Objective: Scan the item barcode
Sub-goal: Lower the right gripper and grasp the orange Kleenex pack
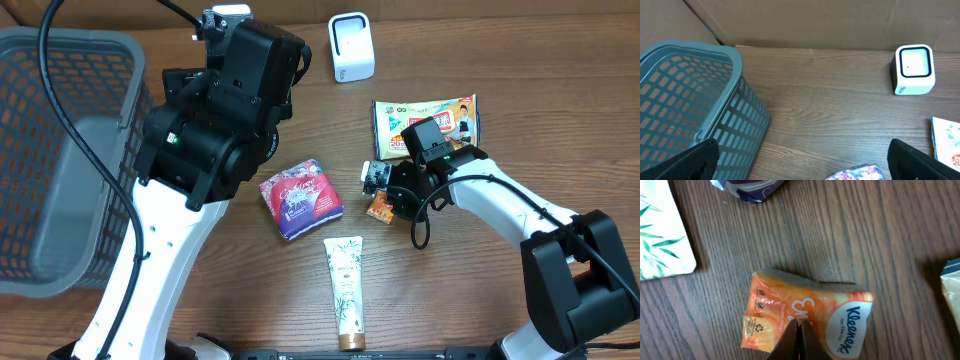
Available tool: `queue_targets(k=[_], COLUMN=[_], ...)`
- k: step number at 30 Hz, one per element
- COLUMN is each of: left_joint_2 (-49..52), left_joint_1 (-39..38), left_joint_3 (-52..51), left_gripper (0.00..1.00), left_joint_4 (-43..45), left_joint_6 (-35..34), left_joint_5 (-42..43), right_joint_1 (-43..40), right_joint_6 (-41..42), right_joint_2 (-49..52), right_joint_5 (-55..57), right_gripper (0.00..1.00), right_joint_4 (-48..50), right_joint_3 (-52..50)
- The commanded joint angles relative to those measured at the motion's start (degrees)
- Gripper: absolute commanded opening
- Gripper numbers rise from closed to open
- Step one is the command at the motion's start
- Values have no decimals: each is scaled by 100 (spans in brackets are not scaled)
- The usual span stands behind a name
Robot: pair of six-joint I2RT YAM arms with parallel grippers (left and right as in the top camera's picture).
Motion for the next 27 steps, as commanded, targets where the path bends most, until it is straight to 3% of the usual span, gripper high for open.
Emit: queue_targets(k=[1,27], left_joint_2=[-11,-9], left_joint_1=[-28,-28], left_joint_3=[17,13], left_gripper=[100,100], left_joint_4=[-57,-122], left_joint_6=[-221,-221], left_joint_5=[11,13], right_joint_1=[-42,-39], right_joint_6=[0,0], right_joint_2=[-13,140], right_joint_5=[-52,149], right_gripper=[4,4], right_joint_4=[79,634], right_joint_3=[-13,-356])
